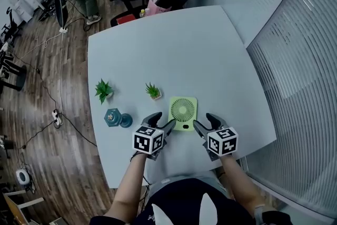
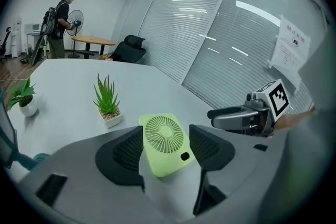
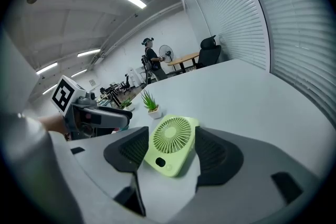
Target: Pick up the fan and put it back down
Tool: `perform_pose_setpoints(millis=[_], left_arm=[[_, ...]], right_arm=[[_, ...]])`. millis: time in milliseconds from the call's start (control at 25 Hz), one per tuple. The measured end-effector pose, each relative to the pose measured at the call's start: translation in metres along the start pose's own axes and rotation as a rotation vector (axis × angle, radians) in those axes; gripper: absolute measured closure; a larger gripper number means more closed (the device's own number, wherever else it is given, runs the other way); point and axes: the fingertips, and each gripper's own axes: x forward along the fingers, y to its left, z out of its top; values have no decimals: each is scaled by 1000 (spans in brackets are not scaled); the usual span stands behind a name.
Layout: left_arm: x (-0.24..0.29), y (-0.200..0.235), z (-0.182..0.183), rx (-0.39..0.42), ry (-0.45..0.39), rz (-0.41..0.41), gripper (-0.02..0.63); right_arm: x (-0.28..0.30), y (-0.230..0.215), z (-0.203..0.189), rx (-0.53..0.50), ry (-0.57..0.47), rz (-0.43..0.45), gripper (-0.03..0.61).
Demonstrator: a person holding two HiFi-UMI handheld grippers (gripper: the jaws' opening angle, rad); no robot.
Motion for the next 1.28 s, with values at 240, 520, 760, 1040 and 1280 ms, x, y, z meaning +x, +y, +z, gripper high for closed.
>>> perform_pose_setpoints(millis=[240,520,760,1040,1280], left_arm=[[16,9,-12,-9,42,0,345],[33,19,-27,-19,94,1,345],[49,25,-35,-10,129,4,345],[60,29,-48,-82,155,-19,345],[67,29,-54,-108,173,-35,345]], right_arm=[[18,-6,-9,20,51,17,308],[38,-10,-22,43,120,47,304],[52,-18,-39,86,174,59,296],[62,-23,-54,157,215,66,293],[72,-26,-65,171,249,70,293]])
